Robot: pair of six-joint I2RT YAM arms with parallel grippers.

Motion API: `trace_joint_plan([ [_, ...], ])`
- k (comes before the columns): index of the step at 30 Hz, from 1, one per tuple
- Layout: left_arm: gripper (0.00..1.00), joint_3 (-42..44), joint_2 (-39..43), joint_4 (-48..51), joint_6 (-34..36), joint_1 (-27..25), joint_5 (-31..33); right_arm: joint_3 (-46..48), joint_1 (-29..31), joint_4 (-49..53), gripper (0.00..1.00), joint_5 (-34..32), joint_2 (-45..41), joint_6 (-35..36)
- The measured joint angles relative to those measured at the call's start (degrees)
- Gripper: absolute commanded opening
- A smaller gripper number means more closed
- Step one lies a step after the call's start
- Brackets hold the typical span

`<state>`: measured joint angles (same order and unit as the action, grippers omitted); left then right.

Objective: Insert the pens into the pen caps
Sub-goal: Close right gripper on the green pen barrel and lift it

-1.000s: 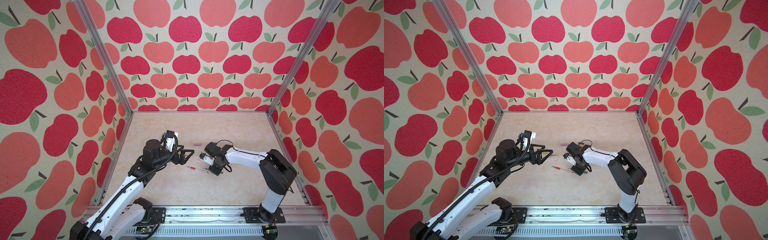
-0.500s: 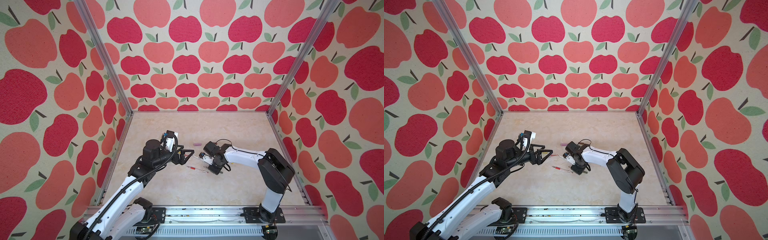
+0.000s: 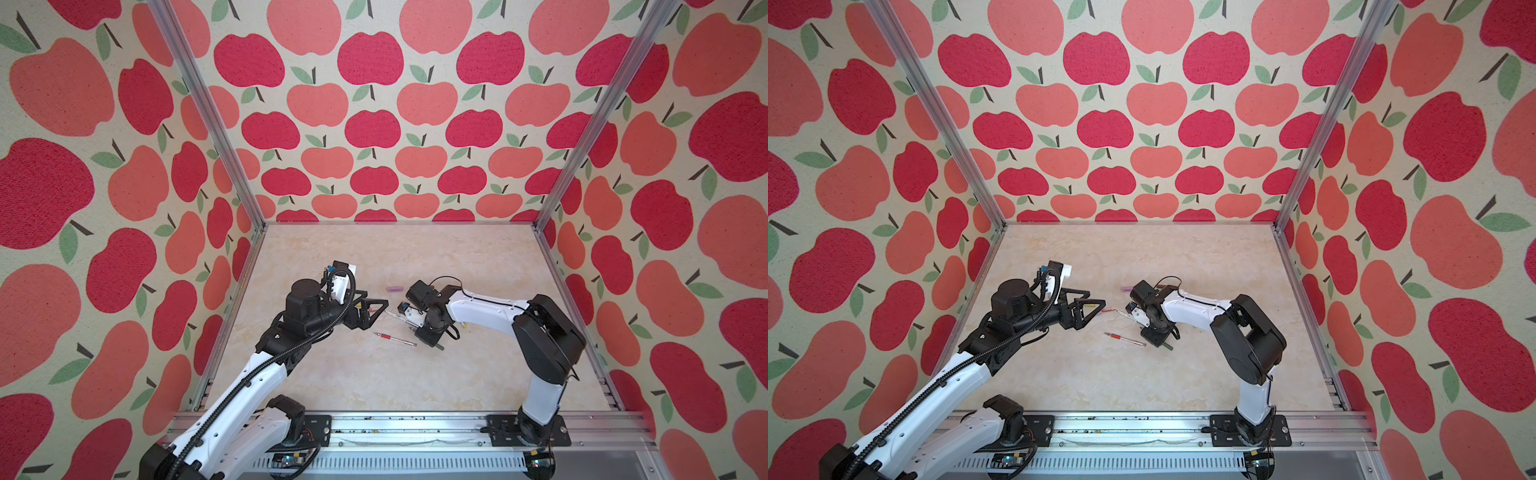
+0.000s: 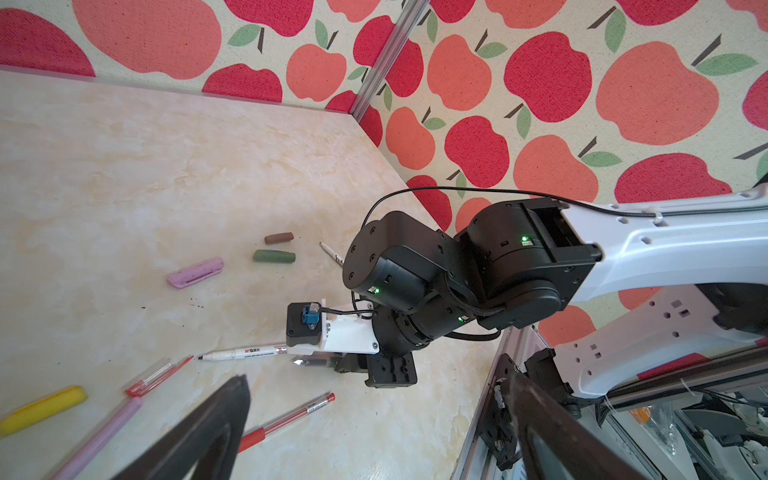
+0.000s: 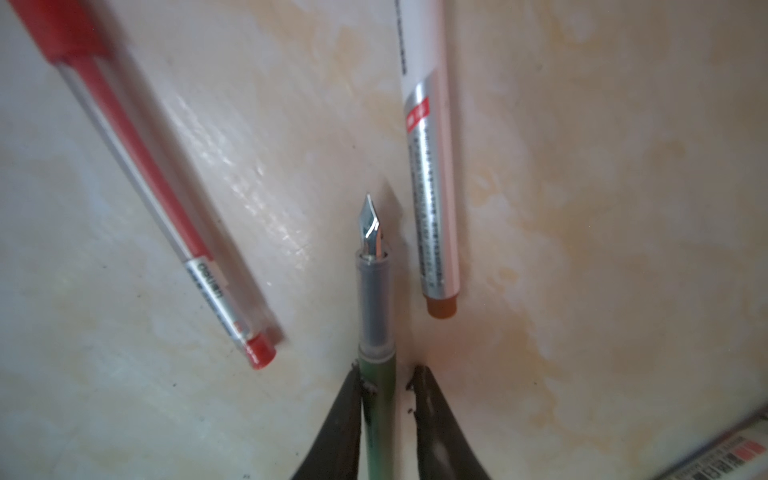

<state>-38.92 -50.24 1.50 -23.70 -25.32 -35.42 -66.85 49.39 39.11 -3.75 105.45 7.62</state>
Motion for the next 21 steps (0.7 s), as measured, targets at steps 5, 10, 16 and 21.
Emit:
trace_joint_plan([
  [5,0.99,0.0,0.02,0.02,0.0,0.0,0.02,-1.92,-0.07,-0.04,0.23,0.0,1.49,-0.2],
  [10,0.99,0.0,1.01,0.61,0.17,0.0,0.02,-2.95,-0.17,-0.15,0.17,0.44,2.32,-0.57],
  [16,0.99,0.0,1.49,1.49,0.46,0.0,0.04,-3.13,-0.33,-0.28,0.13,0.76,2.45,-0.61],
  [21,0.99,-0.02,1.38,1.7,0.61,0.0,0.02,-3.1,-0.35,-0.28,0.1,0.81,2.45,-0.61],
])
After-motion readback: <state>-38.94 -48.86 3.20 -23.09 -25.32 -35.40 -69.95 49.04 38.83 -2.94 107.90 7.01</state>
